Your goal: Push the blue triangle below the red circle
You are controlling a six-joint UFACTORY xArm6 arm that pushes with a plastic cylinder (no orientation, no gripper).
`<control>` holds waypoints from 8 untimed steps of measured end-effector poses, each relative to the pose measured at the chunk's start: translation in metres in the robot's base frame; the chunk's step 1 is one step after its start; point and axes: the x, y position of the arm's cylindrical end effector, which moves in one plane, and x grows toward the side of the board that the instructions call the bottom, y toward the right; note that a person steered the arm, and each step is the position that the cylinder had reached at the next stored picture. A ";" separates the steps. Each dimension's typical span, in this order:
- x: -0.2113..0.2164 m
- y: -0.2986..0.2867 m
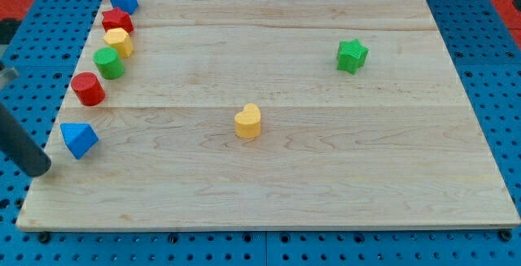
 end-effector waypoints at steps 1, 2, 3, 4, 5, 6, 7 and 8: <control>-0.024 -0.001; -0.024 -0.003; -0.029 0.008; -0.049 0.019; -0.055 0.014; -0.009 -0.020; 0.015 0.023; 0.003 0.049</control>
